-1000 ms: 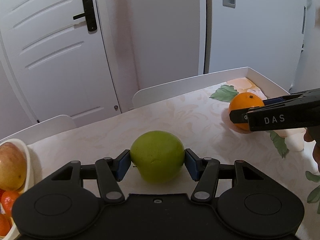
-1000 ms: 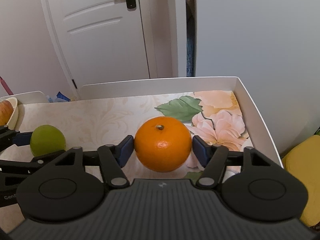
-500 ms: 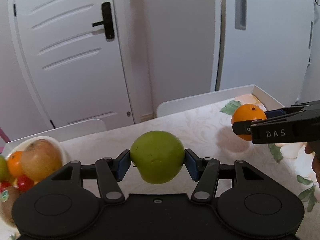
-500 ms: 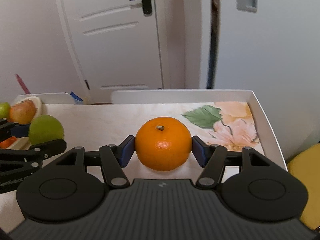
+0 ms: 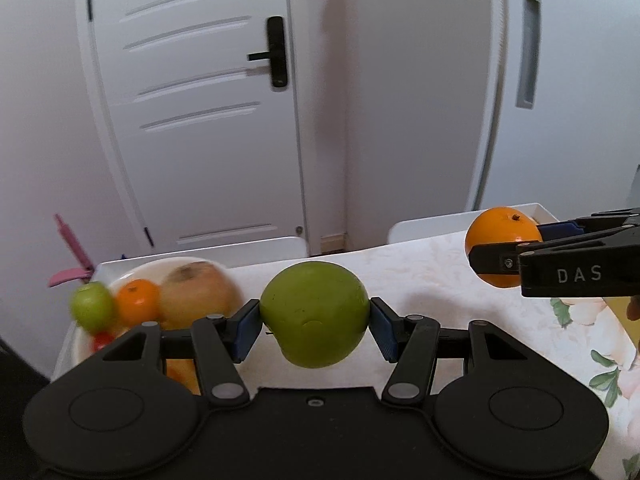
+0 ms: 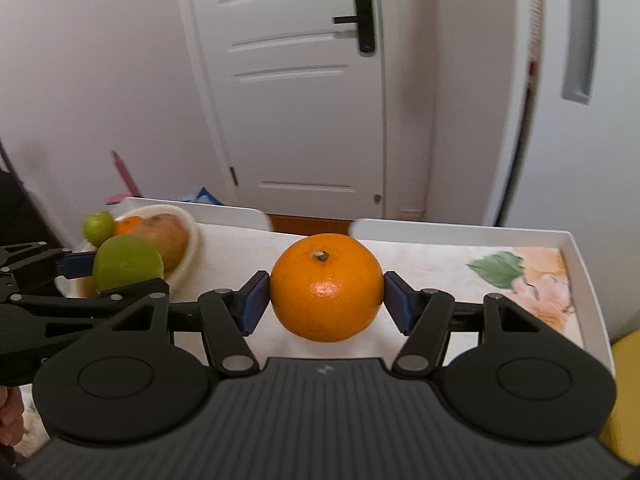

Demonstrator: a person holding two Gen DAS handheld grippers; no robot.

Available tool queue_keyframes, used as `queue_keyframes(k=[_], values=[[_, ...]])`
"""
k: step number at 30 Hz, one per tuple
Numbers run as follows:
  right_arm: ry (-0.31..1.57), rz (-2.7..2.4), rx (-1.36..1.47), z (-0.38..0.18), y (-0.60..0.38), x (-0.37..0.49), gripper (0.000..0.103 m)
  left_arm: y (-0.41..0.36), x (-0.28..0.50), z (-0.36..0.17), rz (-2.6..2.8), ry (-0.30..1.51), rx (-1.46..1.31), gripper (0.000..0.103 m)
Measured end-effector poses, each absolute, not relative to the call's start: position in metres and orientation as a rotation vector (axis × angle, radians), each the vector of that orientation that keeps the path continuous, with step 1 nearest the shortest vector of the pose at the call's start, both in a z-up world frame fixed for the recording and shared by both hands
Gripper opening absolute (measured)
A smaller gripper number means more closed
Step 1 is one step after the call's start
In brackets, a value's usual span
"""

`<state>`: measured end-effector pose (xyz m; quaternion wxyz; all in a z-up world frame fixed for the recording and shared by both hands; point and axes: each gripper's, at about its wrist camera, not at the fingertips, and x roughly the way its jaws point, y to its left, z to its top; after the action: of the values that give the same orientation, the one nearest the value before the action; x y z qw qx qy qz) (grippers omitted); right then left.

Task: Organize fruits
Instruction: 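Carry the green apple into the bowl and open the left tool while the right tool carries the orange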

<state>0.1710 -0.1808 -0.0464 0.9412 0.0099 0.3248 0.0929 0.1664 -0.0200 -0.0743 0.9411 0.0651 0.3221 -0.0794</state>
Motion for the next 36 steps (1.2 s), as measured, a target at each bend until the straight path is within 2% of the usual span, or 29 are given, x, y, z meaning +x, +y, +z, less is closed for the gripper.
queue_keyframes(k=[11, 21, 36], values=[[0.678, 0.271, 0.020, -0.038, -0.101, 0.173, 0.076, 0.058, 0.158, -0.069, -0.079, 0.674, 0.111, 0.062], [0.712, 0.290, 0.016, -0.053, -0.043, 0.192, 0.076, 0.119, 0.187, -0.083, -0.064, 0.696, 0.109, 0.062], [0.750, 0.216, 0.025, -0.071, -0.015, 0.212, 0.076, 0.136, 0.231, -0.113, -0.148, 0.734, 0.171, 0.062]])
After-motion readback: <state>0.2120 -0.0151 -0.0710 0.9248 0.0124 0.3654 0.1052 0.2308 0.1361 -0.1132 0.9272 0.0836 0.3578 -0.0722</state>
